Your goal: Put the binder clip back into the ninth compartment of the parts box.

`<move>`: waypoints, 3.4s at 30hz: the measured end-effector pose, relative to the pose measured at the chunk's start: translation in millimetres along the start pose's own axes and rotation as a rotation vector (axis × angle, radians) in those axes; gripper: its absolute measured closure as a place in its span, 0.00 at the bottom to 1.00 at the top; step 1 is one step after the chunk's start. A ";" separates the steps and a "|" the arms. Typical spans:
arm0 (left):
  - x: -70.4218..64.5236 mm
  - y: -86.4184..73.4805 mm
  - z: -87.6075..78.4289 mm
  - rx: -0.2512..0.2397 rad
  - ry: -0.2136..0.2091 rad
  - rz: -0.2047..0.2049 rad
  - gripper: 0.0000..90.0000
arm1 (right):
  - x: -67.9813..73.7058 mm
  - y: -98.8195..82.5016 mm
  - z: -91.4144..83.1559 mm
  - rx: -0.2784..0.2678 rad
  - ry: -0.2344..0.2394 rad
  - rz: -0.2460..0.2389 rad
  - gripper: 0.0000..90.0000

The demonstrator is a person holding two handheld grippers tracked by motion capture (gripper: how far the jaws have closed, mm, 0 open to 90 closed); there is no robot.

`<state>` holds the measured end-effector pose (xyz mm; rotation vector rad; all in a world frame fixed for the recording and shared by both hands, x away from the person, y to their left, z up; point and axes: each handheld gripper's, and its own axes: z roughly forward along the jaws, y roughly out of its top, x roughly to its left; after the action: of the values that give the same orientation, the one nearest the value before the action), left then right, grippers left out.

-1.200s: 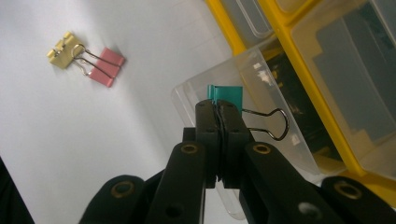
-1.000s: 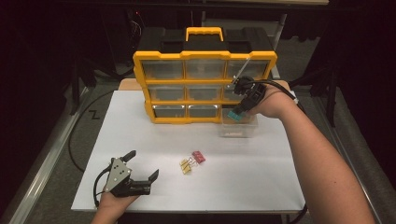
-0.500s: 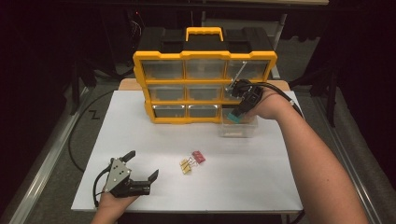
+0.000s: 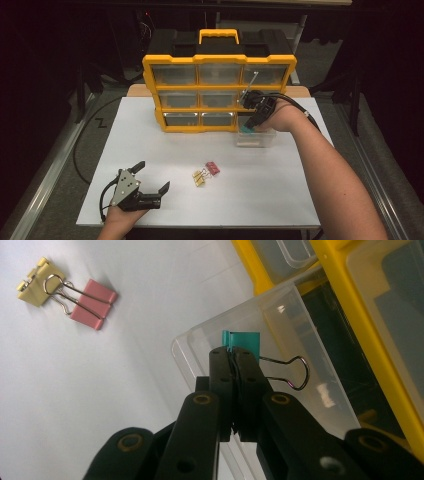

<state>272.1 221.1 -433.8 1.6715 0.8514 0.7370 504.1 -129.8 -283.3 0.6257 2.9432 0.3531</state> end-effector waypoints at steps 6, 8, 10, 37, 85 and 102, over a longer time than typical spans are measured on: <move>0.0 0.1 -0.5 -0.001 0.002 0.002 0.00 | 0.7 -1.7 -3.0 0.000 -0.030 -0.001 0.87; 0.0 -0.1 -0.1 0.001 0.001 0.004 0.00 | 0.2 -2.9 -6.6 -0.017 -0.020 0.027 0.79; 0.0 -0.2 0.4 0.003 -0.001 0.005 0.00 | 1.6 -4.8 -11.1 -0.025 -0.038 0.037 0.74; 0.8 0.5 2.3 0.010 0.002 0.033 0.00 | 38.3 -58.3 -10.8 0.013 0.056 0.014 0.65; -1.1 1.2 1.5 0.007 -0.005 0.038 0.00 | 96.0 -77.2 49.8 0.073 0.057 -0.025 0.19; -1.6 1.3 1.6 0.006 -0.010 0.041 0.00 | 114.4 -71.1 82.2 0.110 0.046 -0.075 0.01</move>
<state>272.7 218.7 -433.0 1.7009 0.8150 0.7536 385.4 -129.0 -387.4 0.5245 3.0369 0.2018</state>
